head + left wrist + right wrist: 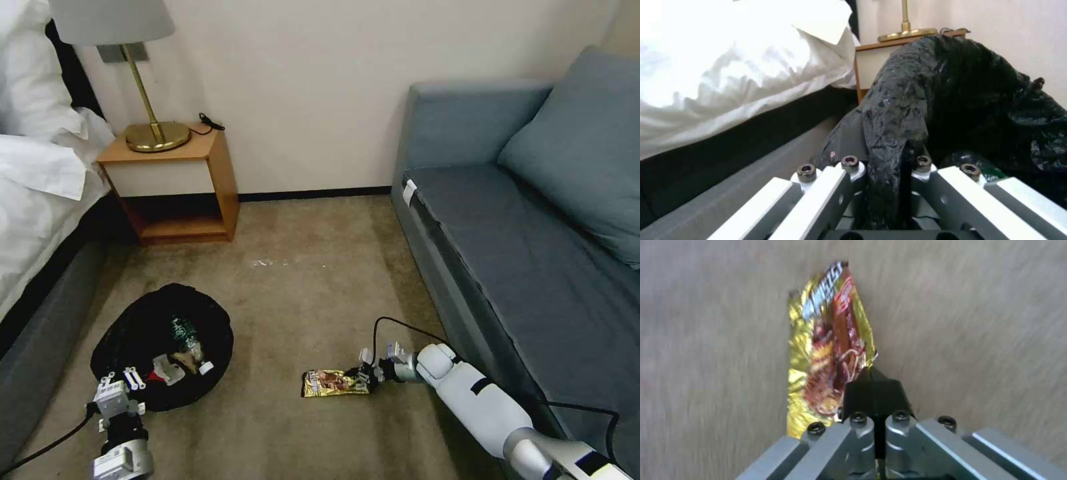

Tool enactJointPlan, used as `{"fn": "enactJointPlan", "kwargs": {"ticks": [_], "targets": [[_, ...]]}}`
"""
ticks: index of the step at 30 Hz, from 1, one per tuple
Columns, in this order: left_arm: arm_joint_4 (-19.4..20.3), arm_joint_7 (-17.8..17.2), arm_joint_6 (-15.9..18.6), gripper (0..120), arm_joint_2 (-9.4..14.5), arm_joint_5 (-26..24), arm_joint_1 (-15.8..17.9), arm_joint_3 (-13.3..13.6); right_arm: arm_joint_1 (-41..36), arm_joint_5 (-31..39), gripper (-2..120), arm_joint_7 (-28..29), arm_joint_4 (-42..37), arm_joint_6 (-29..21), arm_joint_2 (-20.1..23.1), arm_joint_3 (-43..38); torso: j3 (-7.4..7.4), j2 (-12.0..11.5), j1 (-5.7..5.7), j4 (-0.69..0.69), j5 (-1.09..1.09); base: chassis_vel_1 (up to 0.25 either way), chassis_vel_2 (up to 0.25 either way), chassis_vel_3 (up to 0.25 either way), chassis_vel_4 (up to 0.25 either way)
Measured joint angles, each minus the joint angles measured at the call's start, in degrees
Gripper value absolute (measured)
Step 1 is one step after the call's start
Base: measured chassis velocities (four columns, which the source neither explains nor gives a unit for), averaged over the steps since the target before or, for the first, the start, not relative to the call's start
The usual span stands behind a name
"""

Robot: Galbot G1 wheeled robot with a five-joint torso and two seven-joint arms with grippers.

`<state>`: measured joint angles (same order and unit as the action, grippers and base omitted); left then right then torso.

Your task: Pick up the trash bin, then pick up the garbage on the floor and place it into the trash bin.

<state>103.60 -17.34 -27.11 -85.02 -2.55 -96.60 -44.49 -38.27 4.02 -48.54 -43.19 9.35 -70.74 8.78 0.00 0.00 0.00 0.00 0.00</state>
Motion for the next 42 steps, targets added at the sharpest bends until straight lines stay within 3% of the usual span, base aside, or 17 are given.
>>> {"fn": "enactJointPlan", "kwargs": {"ticks": [19,26,31,42], "targets": [[0.3,0.0,0.4,6,-1.3,1.5,-0.1,1.0,1.9,24.2,0,3.0,-15.6,-4.7,-0.4,2.2,0.00,0.0,0.00,0.00,0.01,0.000,0.000,0.000,0.000],[-0.4,0.3,0.5,6,-2.2,2.3,0.1,1.6,2.0,38.6,0,6.1,-27.5,-11.0,-1.9,6.6,0.00,0.0,0.00,-0.01,0.02,0.000,0.000,0.000,0.000],[-0.6,0.4,0.7,6,-2.5,3.0,0.3,2.0,1.9,40.5,0,8.1,-31.4,-12.9,-5.2,8.9,0.00,0.0,0.00,0.00,0.01,0.000,0.000,0.000,0.000],[0.1,0.7,0.7,6,-3.1,3.1,-0.2,2.2,1.8,37.3,0,10.7,-28.1,-10.3,-9.8,12.4,0.00,0.0,0.00,-0.01,0.01,0.000,0.000,0.000,0.000]]}}
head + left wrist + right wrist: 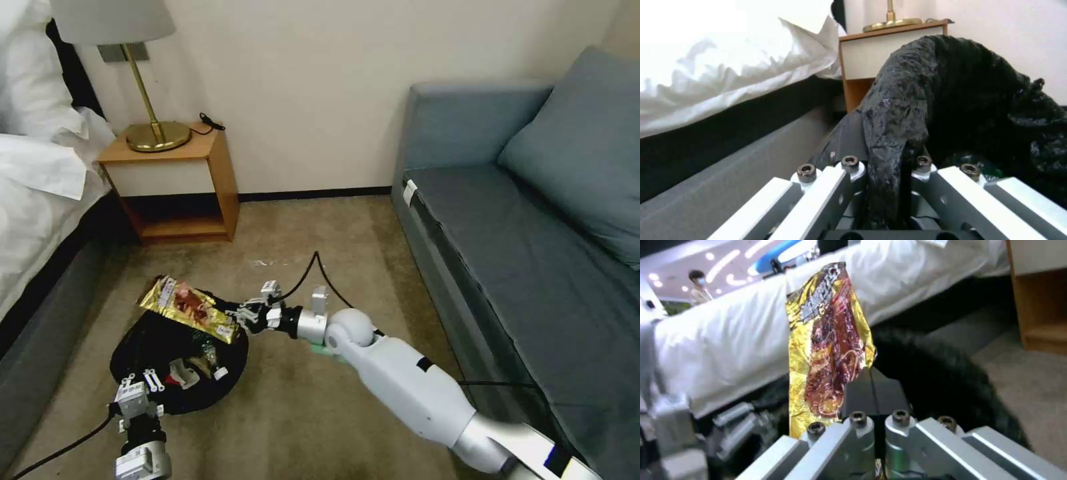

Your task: Pick up the trash bin, then pick up the garbage on the floor and place it into the trash bin.

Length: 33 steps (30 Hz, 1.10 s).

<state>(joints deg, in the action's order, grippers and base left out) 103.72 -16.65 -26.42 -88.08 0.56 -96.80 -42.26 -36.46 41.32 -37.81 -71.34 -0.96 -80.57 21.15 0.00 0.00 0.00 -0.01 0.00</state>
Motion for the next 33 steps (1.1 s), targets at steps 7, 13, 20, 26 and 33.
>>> {"fn": "enactJointPlan", "kwargs": {"ticks": [7,13,20,26,33], "targets": [[1.2,0.2,0.0,6,-0.6,0.3,-0.3,0.2,-0.7,-4.0,0,0.4,4.7,3.1,-0.6,0.6,0.00,0.0,0.00,0.01,0.00,0.000,0.000,0.000,0.000],[1.7,0.4,-0.1,6,-1.1,0.7,-0.4,0.4,-0.8,-8.1,0,0.6,8.2,5.7,-0.5,1.1,0.00,0.0,0.00,0.01,0.00,0.000,0.000,0.000,0.000],[1.9,0.5,-0.1,6,-1.5,0.8,-0.4,0.4,-1.0,-12.6,0,3.4,10.4,8.3,-1.9,1.1,0.00,0.0,0.00,0.01,-0.01,0.000,0.000,0.000,0.000],[1.5,0.6,-0.1,6,-1.4,0.8,-0.4,0.6,-1.0,-11.7,0,4.0,9.0,9.6,-2.5,2.5,0.00,0.0,0.00,0.01,0.00,0.000,0.000,0.000,0.000],[0.7,0.7,-0.1,6,-1.6,1.1,-0.2,1.6,-0.5,-11.6,6,7.6,6.4,11.9,-4.8,6.0,0.00,0.0,0.00,0.00,0.00,0.000,0.000,0.000,0.000]]}}
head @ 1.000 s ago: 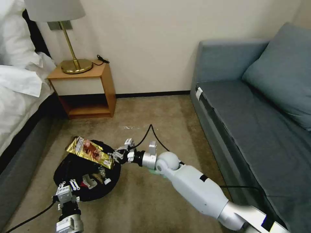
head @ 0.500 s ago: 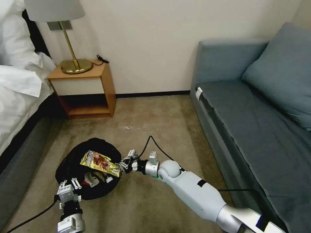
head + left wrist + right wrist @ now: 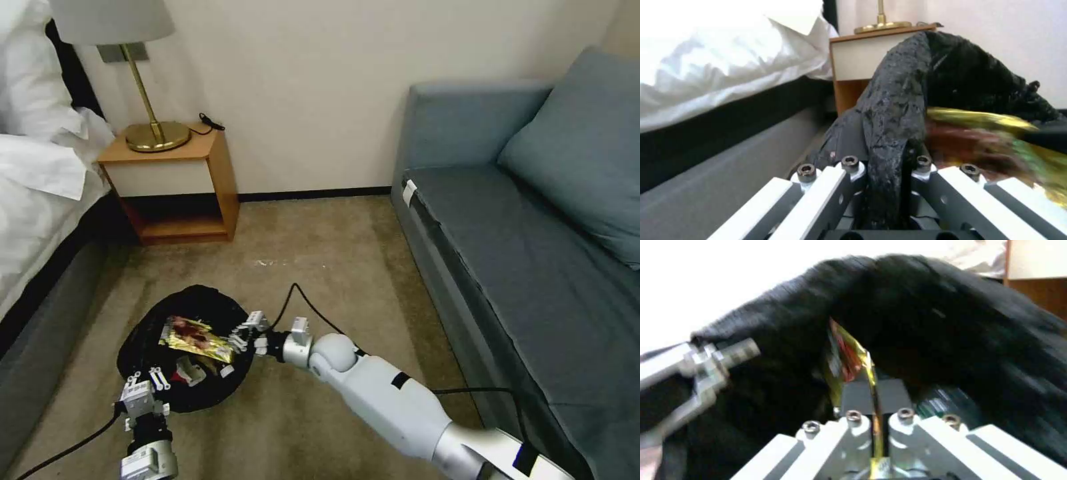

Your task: Pick up the trash bin, then pick up the garbage on the floor and place it into the trash bin.

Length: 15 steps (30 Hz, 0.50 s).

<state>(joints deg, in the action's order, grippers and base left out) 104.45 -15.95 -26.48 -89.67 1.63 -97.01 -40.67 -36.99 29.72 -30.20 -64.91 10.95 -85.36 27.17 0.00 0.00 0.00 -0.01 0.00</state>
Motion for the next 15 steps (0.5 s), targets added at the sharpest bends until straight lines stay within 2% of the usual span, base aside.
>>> {"fn": "enactJointPlan", "kwargs": {"ticks": [1,4,7,8,11,13,15], "targets": [[0.0,0.0,0.0,6,0.0,0.0,0.0,0.2,-0.1,-0.5,14,0.9,-0.2,0.2,-0.6,0.5,0.00,0.0,0.00,0.00,0.00,0.000,0.000,0.000,0.000],[0.0,0.0,-0.1,6,0.2,0.0,-0.1,0.3,-0.2,-1.1,20,1.2,0.0,0.4,-1.1,0.5,-0.01,0.0,0.00,0.00,0.00,0.000,0.000,0.000,0.000],[-0.1,0.1,-0.2,6,1.1,-1.0,0.0,-0.1,-0.8,-2.0,35,1.8,0.3,1.1,-1.3,-0.1,0.00,0.0,0.00,0.00,0.00,0.000,0.000,0.000,0.000],[-0.1,0.1,-0.2,6,1.1,-1.0,0.0,-0.1,-0.8,-2.0,35,1.8,0.3,1.1,-1.3,-0.1,0.00,0.0,0.00,0.00,0.00,0.000,0.000,0.000,0.000],[-0.3,-0.1,-0.4,6,2.1,-2.3,0.2,-0.7,-1.4,-2.6,50,2.3,0.1,1.8,-0.3,-1.6,0.00,0.0,0.00,0.00,0.00,0.000,0.000,0.000,0.000],[-0.4,-0.2,-0.4,6,2.1,-2.4,0.3,-0.7,-1.4,-2.6,51,2.4,0.0,1.9,-0.1,-1.8,0.00,0.0,0.00,0.00,0.00,0.000,0.000,0.000,0.000],[-0.4,-0.6,-0.4,6,2.3,-3.0,0.5,-0.9,-1.9,-2.4,62,3.3,-1.1,2.4,1.1,-2.6,0.00,0.0,0.00,0.01,0.00,0.000,0.000,0.000,0.000]]}}
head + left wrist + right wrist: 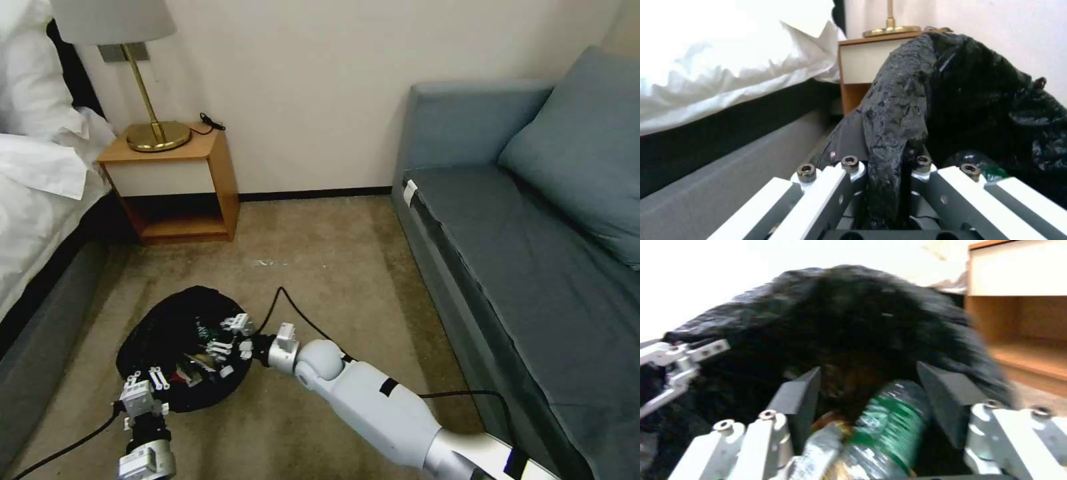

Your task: Pick up the trash bin, then pick up the garbage on the floor and place it into the trash bin.

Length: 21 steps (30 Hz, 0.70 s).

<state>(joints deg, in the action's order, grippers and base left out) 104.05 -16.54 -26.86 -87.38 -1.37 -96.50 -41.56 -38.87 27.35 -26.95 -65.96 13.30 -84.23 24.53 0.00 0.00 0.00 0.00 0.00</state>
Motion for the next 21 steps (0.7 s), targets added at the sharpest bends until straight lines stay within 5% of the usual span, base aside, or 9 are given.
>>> {"fn": "enactJointPlan", "kwargs": {"ticks": [3,10,15,21], "targets": [[0.2,-1.9,0.3,6,-0.1,-2.4,0.7,-0.2,-0.7,1.0,74,1.8,-1.6,0.6,2.0,-1.5,0.00,0.0,0.00,0.00,0.00,0.000,0.000,0.000,0.000],[5.7,-8.3,7.4,6,1.2,-18.1,3.5,-1.6,-1.6,6.2,98,4.1,-3.9,2.8,5.6,-6.8,0.00,0.0,0.00,0.00,0.00,0.000,0.000,0.000,0.000],[8.9,-11.9,12.8,6,1.6,-29.5,5.6,-2.4,-1.9,8.2,100,3.3,-4.5,2.9,7.0,-9.2,0.00,0.0,0.00,0.00,-0.01,0.000,0.000,0.000,0.000],[8.2,-13.5,14.8,6,2.4,-40.1,9.2,-3.1,-2.4,8.3,100,2.9,-5.0,2.9,8.0,-10.4,0.00,0.0,0.00,0.00,0.00,0.000,0.000,0.000,0.000]]}}
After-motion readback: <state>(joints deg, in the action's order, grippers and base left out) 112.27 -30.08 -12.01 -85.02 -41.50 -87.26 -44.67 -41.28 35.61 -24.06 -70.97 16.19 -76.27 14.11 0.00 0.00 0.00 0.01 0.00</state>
